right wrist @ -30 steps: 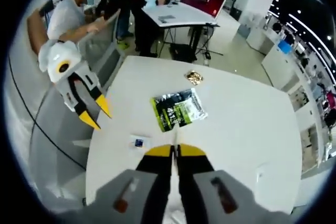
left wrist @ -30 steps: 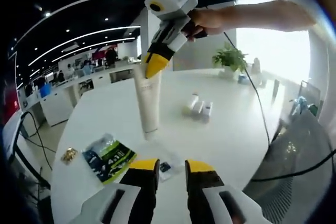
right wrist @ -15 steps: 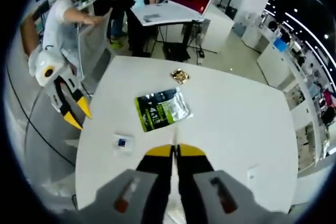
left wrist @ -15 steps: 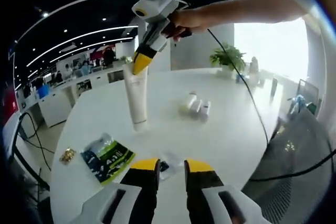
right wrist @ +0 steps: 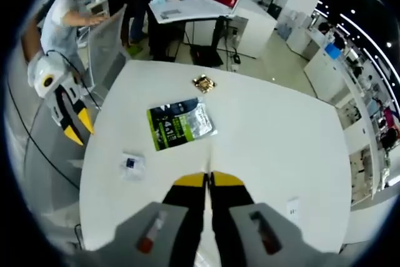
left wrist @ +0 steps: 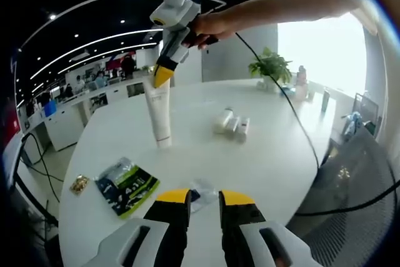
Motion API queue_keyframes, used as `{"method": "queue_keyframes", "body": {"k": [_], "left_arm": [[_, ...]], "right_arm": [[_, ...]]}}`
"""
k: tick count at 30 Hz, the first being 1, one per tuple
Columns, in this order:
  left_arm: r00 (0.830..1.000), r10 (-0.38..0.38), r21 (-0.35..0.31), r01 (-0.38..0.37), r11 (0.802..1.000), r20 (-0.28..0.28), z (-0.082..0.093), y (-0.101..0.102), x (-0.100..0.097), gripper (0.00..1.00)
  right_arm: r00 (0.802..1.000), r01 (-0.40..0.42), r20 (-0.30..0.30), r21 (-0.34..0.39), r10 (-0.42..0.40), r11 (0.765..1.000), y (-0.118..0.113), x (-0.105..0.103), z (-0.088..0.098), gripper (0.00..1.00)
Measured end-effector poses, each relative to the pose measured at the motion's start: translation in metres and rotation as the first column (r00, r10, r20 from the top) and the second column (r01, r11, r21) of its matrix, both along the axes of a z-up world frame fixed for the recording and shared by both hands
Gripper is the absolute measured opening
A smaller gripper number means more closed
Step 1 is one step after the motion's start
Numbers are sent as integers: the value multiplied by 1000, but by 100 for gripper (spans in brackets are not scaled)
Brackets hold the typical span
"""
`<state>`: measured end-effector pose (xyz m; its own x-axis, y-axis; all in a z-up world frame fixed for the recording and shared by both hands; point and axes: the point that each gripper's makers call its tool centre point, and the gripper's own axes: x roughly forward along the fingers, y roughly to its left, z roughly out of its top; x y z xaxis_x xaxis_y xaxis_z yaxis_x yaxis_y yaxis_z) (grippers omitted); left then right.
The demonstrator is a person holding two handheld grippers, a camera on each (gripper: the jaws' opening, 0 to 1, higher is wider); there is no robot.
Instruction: Arrange the skincare products in the storage area until every visible bottle or jar stands upright without overlapping.
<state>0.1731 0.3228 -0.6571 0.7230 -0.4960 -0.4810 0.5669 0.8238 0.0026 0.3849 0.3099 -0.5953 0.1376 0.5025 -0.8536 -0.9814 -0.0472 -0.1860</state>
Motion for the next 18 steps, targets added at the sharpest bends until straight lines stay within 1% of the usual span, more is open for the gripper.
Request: {"method": "queue_keyframes", "body": {"k": [5, 8, 9, 16, 18], "left_arm": [[1000, -3, 1, 3, 1000, 1, 0, -1, 0, 19], [1000, -1, 1, 1, 1000, 2, 0, 0, 0, 19], [1000, 1, 1, -1, 1000, 1, 0, 0, 0, 19], [1000, 5, 1, -5, 1000, 1, -1, 2, 1, 19], [1000, 6, 2, -6, 1000, 0, -1, 2, 1, 19]], "right_arm": [[1000, 7, -6, -2, -7, 1000, 2, 9, -4, 1], [1000, 11, -15, -6, -11, 1000, 3, 15, -5, 1], [999, 16, -28, -8, -16, 1000, 3, 17, -5, 1], [999, 13, -42, -18, -14, 1000, 3, 25, -5, 2], [999, 5, -47, -20, -6, 1000, 4, 24, -5, 3]]}}
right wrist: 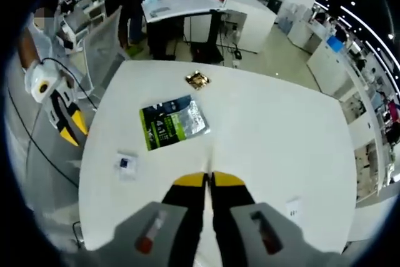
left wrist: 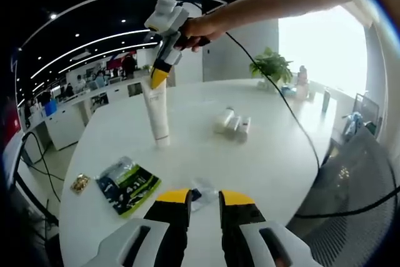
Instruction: Arrange the skincare products in the storage area until every visible bottle or jar stands upright without overlapping.
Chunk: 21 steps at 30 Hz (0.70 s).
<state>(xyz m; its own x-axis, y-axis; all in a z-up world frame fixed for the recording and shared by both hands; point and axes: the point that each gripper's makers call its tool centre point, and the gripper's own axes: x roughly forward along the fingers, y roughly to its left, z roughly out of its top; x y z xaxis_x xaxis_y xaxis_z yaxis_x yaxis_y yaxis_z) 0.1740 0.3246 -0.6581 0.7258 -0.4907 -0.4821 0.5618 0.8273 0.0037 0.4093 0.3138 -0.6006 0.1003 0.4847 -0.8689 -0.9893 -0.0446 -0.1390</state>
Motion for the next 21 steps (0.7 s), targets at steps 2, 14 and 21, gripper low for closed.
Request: {"method": "queue_keyframes", "body": {"k": [2, 14, 21], "left_arm": [[1000, 0, 3, 0, 1000, 1, 0, 0, 0, 19], [1000, -3, 16, 3, 1000, 6, 0, 1, 0, 18], [1000, -7, 23, 7, 1000, 2, -2, 1, -1, 18]], "right_arm": [[1000, -8, 11, -3, 8, 1000, 1, 2, 0, 3], [1000, 3, 17, 10, -3, 1000, 0, 5, 2, 5], [999, -29, 46, 1, 28, 1000, -4, 8, 0, 7]]}}
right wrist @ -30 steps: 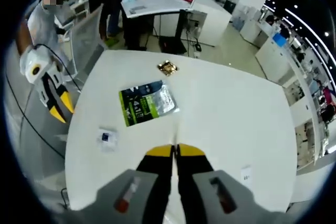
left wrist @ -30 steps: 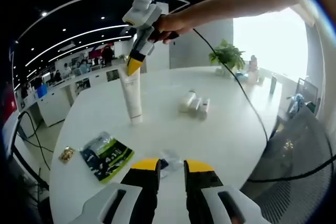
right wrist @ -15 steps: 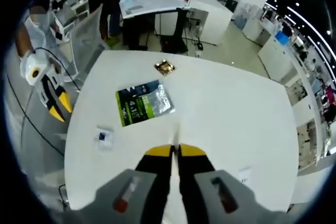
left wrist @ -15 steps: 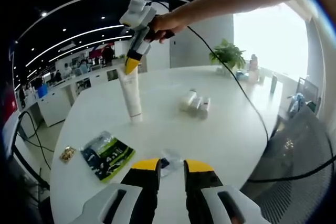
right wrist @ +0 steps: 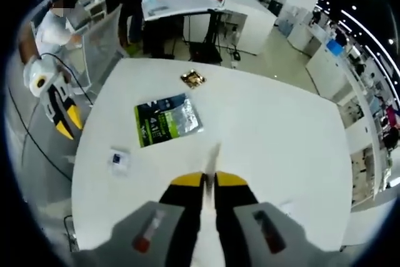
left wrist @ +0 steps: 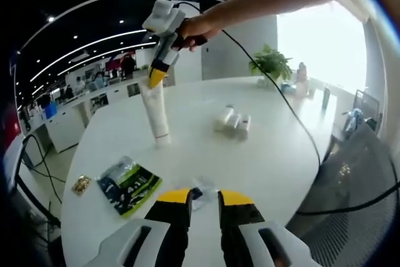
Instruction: Arrange the skincare products in the storage area until every visible bottle or jar stands upright without overlapping.
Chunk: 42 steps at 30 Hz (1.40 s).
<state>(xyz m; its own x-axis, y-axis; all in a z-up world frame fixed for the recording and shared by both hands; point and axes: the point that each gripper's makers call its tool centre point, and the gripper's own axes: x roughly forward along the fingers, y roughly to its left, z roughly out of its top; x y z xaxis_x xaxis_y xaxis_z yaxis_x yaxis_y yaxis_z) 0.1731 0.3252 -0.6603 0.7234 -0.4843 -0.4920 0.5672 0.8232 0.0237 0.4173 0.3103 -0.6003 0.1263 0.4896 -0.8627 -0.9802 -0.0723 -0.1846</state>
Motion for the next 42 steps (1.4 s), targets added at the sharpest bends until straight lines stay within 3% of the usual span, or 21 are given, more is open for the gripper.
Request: {"method": "queue_keyframes", "body": {"k": [8, 10, 17, 28, 34, 38, 42], "left_arm": [[1000, -2, 7, 2, 1000, -5, -2, 0, 0, 18], [1000, -2, 8, 2, 1000, -2, -2, 0, 0, 18], [1000, -1, 13, 1, 1000, -6, -3, 0, 0, 18], [1000, -4, 18, 4, 1000, -8, -4, 0, 0, 18], [1000, -4, 20, 4, 1000, -7, -3, 0, 0, 17], [1000, -8, 23, 8, 1000, -5, -3, -1, -1, 17], [1000, -12, 25, 12, 1000, -7, -3, -2, -1, 17]], "right_arm": [[996, -84, 27, 4, 84, 996, 1, -4, 1, 6], [986, -147, 81, -11, 147, 989, 2, -1, 1, 7], [995, -96, 41, 5, 95, 995, 2, 1, 1, 7], [997, -69, 35, 29, 68, 997, 3, -1, 5, 14], [1000, 1, 28, 131, -5, 991, 0, -3, 21, 23], [994, 107, -8, 249, -109, 962, -12, -4, 39, 28], [976, 219, -72, 382, -207, 898, -28, -11, 59, 32]]}}
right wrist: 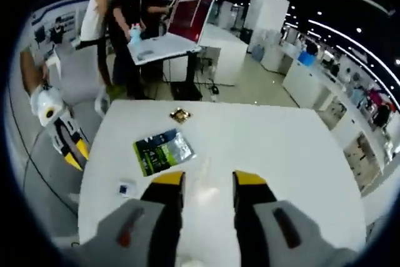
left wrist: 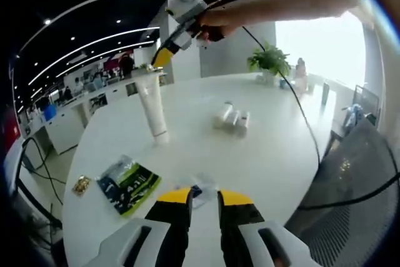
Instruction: Arrange the skincare products in the storage area until every visible bottle or jar stands upright without overlapping.
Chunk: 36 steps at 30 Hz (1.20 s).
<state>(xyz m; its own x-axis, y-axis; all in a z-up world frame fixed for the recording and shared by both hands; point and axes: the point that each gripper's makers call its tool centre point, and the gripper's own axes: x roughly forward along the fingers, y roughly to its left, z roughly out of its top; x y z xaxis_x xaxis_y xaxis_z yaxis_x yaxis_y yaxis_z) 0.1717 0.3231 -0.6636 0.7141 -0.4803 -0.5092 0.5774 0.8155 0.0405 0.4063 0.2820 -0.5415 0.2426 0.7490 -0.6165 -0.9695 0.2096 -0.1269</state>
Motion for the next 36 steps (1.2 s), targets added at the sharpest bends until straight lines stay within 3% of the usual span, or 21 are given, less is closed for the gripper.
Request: {"method": "queue_keyframes", "body": {"k": [4, 6, 7, 10, 12, 15, 17, 19, 23, 27, 32, 34, 35, 36], "left_arm": [[1000, -9, 5, 9, 1000, 1, 0, -1, -1, 17], [1000, -15, 7, 15, 1000, 5, 1, -3, -2, 17], [1000, -17, 8, 17, 1000, 4, 1, -3, -2, 17], [1000, -22, 6, 22, 1000, -3, 0, -4, -3, 17], [1000, -18, -2, 18, 1000, -7, 1, -4, -3, 17], [1000, -15, -7, 15, 1000, -11, 1, -4, -3, 17], [1000, -18, -6, 18, 1000, -16, 1, -5, -3, 17], [999, -26, -2, 26, 1000, -22, -1, -7, -4, 17], [998, -50, 10, 51, 999, -32, -3, -12, -8, 17], [996, -93, 17, 93, 996, -10, -1, -20, -11, 14], [996, -92, -31, 92, 995, 1, 9, -23, -9, 15], [996, -93, -76, 93, 993, -5, 13, -27, -7, 15], [992, -121, -102, 117, 988, -40, 12, -34, -10, 16], [992, -121, -90, 117, 989, -37, 13, -35, -8, 16]], "right_arm": [[996, 92, -26, 102, -90, 991, -28, -19, 10, 36], [985, 171, -67, 183, -162, 968, -43, -31, 15, 36], [977, 208, -97, 223, -191, 952, -47, -35, 18, 36], [929, 364, -205, 348, -308, 864, -72, -54, 18, 36], [912, 408, -224, 397, -344, 822, -85, -69, 12, 36], [898, 437, -242, 378, -368, 816, -98, -90, -5, 37], [859, 509, -295, 392, -419, 766, -112, -112, -19, 39], [842, 536, -316, 405, -436, 741, -115, -122, -22, 41], [820, 570, -329, 396, -468, 720, -120, -150, -46, 43], [813, 580, -324, 372, -484, 725, -122, -172, -60, 44], [799, 600, -300, 340, -522, 724, -134, -192, -73, 44], [793, 608, -282, 329, -540, 723, -143, -196, -75, 44], [793, 609, -268, 329, -547, 722, -148, -198, -76, 43], [792, 610, -262, 325, -551, 722, -151, -199, -77, 43]]}}
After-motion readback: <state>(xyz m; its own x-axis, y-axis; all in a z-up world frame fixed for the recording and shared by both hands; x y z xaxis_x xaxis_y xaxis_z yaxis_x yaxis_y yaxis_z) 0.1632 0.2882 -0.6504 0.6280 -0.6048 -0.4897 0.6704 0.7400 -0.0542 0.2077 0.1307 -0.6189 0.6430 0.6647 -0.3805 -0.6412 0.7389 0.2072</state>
